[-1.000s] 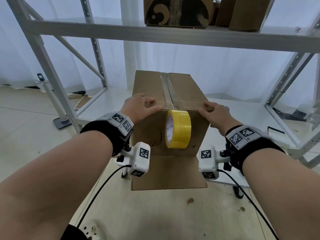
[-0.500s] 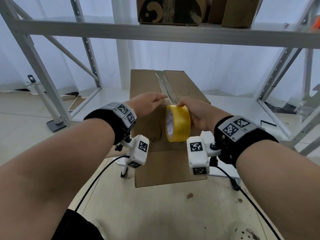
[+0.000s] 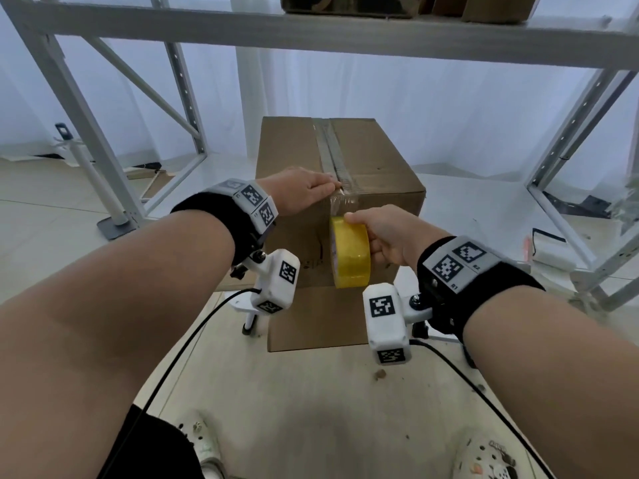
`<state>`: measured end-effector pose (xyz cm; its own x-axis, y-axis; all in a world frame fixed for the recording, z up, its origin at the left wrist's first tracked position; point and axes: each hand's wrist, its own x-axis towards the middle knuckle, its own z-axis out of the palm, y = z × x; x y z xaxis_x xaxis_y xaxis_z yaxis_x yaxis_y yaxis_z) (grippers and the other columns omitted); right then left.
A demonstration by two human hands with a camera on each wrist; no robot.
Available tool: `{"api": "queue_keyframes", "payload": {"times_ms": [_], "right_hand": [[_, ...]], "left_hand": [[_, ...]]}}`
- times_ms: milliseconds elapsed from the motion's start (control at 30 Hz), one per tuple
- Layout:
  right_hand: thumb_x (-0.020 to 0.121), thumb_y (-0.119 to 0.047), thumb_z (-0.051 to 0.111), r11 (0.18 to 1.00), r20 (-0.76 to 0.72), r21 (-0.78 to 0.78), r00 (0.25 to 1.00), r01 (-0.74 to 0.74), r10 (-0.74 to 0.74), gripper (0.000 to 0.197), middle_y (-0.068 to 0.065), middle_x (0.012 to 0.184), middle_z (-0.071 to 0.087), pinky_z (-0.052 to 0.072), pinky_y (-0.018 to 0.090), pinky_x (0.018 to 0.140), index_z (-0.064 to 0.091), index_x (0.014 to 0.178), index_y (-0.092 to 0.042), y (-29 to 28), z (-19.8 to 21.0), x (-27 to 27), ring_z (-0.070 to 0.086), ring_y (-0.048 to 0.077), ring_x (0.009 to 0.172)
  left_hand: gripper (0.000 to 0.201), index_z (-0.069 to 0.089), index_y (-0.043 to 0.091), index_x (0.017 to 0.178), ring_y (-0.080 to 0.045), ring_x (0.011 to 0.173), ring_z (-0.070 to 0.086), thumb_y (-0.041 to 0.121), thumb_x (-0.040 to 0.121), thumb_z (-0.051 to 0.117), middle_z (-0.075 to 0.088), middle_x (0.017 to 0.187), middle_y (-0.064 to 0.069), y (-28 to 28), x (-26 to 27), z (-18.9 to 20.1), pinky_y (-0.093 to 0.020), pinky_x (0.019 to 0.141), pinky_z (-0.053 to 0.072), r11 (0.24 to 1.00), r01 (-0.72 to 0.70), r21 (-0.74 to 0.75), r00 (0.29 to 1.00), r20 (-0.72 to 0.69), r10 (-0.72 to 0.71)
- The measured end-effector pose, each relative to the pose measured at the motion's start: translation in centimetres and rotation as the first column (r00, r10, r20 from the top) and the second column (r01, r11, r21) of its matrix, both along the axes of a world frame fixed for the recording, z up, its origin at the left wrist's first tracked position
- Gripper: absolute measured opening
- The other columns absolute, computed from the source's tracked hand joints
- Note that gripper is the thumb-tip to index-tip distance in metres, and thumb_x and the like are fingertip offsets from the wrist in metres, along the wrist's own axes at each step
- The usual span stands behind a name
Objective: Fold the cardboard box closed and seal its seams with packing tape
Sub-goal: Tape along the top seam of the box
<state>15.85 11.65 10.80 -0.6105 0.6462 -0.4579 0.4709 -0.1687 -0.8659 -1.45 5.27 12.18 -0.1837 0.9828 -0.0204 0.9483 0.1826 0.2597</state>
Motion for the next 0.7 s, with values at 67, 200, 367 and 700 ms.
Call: {"api": "queue_keyframes", "payload": {"times_ms": [67, 200, 367, 700], "right_hand": [[0.095, -0.028, 0.057, 0.999, -0.005, -0.036, 1.0, 0.028, -0.028, 0.034, 0.013, 0.1, 0.064, 0.054, 0.041, 0.077, 0.05, 0.12, -0.005, -0.4, -1.2, -0.1, 0.065, 0.027, 0.09], [0.096, -0.028, 0.056, 0.996, -0.009, -0.061, 0.997, 0.073, -0.073, 0.025, 0.01, 0.092, 0.064, 0.052, 0.034, 0.059, 0.051, 0.11, -0.008, -0.5, -2.1, -0.5, 0.064, 0.024, 0.078], [0.095, -0.031, 0.058, 0.997, 0.021, 0.002, 0.997, 0.071, -0.072, 0.024, 0.008, 0.086, 0.064, 0.052, 0.033, 0.058, 0.053, 0.097, -0.009, 0.0, -1.8, -0.6, 0.064, 0.021, 0.074], [0.086, -0.029, 0.069, 0.992, 0.055, -0.011, 0.99, -0.127, 0.128, 0.043, 0.015, 0.109, 0.067, 0.055, 0.041, 0.081, 0.056, 0.117, -0.003, 0.8, -1.5, 1.0, 0.065, 0.028, 0.098]], "left_hand": [[0.042, 0.045, 0.027, 0.139, -0.02, 0.134, 0.037, 0.041, 0.101, 0.032, 0.042, 0.147, 0.002, -0.1, 0.1, -0.1, -0.033, 0.108, 0.025, 1.0, 0.005, 0.018, 1.0, -0.015, -0.005], [0.046, 0.048, 0.025, 0.133, -0.027, 0.125, 0.041, 0.05, 0.099, 0.029, 0.051, 0.135, -0.003, 0.1, 0.8, -0.3, -0.042, 0.103, 0.031, 1.0, -0.016, 0.017, 0.993, -0.114, 0.018], [0.054, 0.03, 0.035, 0.143, -0.032, 0.122, 0.04, 0.059, 0.095, 0.025, 0.043, 0.134, -0.002, 1.1, 1.4, -0.4, -0.048, 0.099, 0.036, 1.0, -0.01, 0.003, 0.918, -0.396, 0.01], [0.06, 0.026, 0.036, 0.146, -0.033, 0.117, 0.042, 0.061, 0.093, 0.031, 0.044, 0.131, -0.004, 1.6, 1.3, -2.4, -0.049, 0.093, 0.039, 0.992, 0.006, 0.128, 0.844, -0.532, 0.064]]}}
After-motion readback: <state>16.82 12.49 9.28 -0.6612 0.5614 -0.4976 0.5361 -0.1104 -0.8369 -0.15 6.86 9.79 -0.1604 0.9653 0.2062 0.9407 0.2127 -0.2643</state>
